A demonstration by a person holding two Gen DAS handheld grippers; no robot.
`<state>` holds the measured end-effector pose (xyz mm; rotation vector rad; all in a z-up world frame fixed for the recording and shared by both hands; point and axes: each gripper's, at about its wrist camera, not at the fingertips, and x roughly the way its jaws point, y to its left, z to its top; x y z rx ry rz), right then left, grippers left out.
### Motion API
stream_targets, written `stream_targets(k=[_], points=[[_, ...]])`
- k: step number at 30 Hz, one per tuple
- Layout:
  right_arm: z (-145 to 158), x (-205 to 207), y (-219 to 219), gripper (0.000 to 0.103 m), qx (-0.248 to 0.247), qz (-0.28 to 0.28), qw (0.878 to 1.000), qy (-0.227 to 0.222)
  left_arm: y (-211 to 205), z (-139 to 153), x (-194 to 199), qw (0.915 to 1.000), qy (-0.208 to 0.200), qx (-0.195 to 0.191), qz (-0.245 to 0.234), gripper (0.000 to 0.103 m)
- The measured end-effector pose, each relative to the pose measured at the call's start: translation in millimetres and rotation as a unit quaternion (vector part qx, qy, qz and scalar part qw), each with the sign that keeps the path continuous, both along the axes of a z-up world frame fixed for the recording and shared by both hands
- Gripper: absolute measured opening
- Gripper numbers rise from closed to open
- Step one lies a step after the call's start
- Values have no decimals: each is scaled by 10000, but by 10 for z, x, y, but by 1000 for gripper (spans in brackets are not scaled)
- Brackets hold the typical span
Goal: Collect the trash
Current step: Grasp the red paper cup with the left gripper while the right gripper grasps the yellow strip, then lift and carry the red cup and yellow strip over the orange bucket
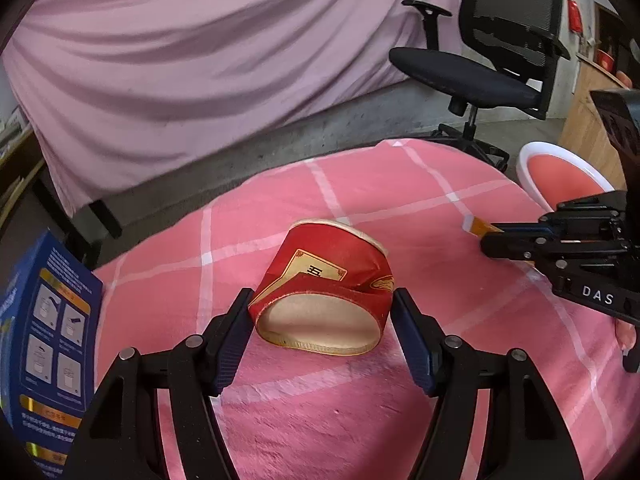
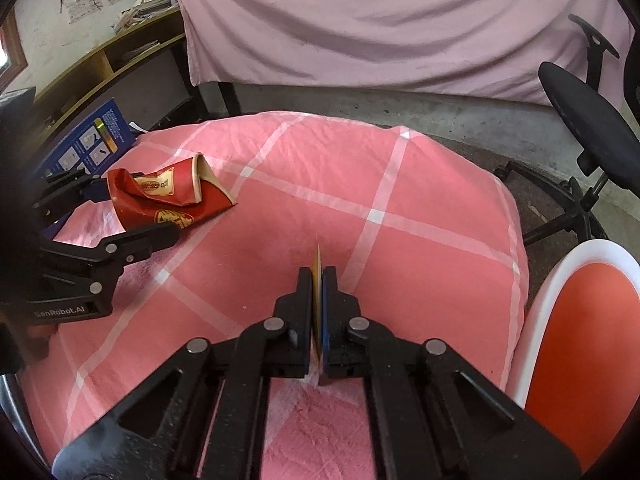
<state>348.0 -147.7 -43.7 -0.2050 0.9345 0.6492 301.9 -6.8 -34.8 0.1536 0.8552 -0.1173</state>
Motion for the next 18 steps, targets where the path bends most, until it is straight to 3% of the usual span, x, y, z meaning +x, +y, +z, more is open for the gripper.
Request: stream_targets(k=[4,9,14,18], points=[[54,-59,-46,24,114,22,9999,-117,-57,33,-115,9999,-136,-10,-3,63],[149,-154,-138,24,358,-47,9988,-340,-37,116,-274,9986,-363,-308,246,63],[296,-297,-264,24,632,-213,9949,-760,-68,239,-450,9935,-736,-652,572,63],[401,-425,-314,24,798,-289,9899,-1132,-105,364,-594,9879,-1165,-701,745,63]])
